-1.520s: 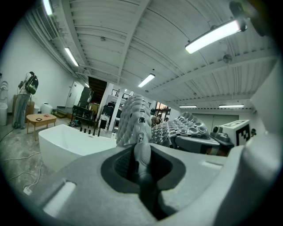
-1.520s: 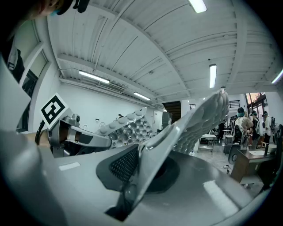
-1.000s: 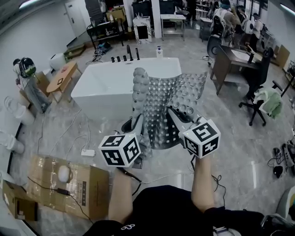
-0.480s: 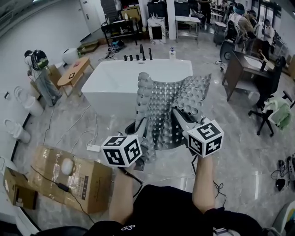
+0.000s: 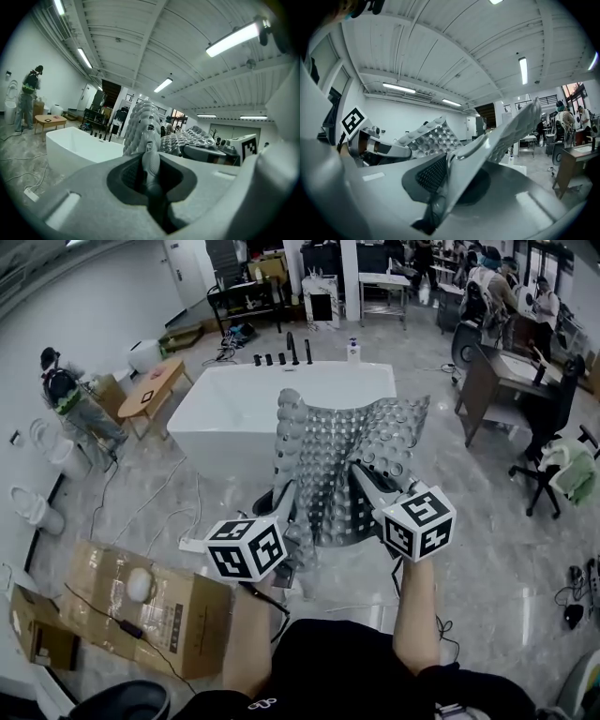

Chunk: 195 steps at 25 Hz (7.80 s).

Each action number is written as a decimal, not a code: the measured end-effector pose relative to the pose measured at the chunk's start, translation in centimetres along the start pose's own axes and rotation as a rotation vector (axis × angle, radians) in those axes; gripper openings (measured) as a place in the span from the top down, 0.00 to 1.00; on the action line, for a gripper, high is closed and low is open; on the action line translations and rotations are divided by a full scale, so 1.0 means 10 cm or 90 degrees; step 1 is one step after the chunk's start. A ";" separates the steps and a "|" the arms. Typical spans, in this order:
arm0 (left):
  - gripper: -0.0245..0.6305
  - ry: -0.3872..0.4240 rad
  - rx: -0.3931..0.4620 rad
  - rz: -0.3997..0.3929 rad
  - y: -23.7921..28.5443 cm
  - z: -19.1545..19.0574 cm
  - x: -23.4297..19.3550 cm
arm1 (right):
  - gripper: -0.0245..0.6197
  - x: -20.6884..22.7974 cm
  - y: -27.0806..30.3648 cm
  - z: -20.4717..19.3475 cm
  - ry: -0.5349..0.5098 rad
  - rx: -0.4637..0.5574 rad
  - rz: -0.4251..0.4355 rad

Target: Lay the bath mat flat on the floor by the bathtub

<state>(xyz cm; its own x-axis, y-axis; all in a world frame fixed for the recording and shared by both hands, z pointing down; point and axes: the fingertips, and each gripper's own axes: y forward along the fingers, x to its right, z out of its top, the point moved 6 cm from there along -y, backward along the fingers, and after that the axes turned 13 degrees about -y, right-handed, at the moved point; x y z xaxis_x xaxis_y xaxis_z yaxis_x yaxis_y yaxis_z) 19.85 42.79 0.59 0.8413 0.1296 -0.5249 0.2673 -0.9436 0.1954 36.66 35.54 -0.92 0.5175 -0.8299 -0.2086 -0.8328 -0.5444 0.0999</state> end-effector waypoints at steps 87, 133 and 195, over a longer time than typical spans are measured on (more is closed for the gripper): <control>0.91 -0.122 -0.080 0.034 3.13 1.82 -2.91 | 0.91 1.83 3.99 -0.64 0.064 -0.099 -0.005; 0.91 -0.226 -0.324 0.123 3.88 1.17 -5.42 | 0.92 1.08 5.59 -2.52 0.385 -0.289 -0.007; 0.92 -0.074 -0.574 0.309 5.02 -3.04 -7.64 | 0.92 0.39 5.35 -7.40 0.470 -0.542 0.069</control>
<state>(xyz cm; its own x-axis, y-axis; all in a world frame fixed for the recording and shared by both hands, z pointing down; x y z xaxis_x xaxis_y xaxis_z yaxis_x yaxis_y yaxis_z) -16.68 -5.20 75.70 0.9148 -0.2799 -0.2912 0.2047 -0.3004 0.9316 8.69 -5.84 75.58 0.6746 -0.5938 0.4385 -0.6219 -0.1372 0.7710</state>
